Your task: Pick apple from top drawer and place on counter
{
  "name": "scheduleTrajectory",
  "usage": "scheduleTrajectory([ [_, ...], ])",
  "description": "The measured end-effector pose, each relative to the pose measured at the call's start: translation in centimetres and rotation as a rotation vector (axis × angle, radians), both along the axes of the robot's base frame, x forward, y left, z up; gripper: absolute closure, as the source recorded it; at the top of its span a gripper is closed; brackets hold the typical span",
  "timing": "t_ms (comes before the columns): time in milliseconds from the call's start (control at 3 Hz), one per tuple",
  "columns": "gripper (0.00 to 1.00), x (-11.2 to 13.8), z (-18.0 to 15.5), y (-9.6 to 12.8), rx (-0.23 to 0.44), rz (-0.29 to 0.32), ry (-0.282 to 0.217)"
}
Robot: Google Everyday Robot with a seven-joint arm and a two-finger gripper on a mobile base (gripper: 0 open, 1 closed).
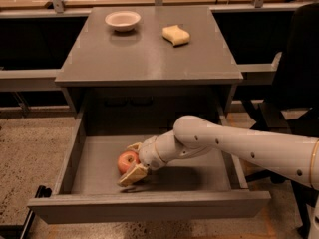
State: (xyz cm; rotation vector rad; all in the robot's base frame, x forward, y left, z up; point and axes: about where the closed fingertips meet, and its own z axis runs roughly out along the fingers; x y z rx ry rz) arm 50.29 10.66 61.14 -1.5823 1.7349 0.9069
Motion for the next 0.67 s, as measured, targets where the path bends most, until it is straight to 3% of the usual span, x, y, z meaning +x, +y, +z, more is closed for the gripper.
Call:
scheduleTrajectory([
  [333, 0.65, 0.0, 0.9, 0.2, 0.011, 0.005, -0.022],
  [667, 0.96, 0.8, 5.5, -0.7, 0.161, -0.015, -0.074],
])
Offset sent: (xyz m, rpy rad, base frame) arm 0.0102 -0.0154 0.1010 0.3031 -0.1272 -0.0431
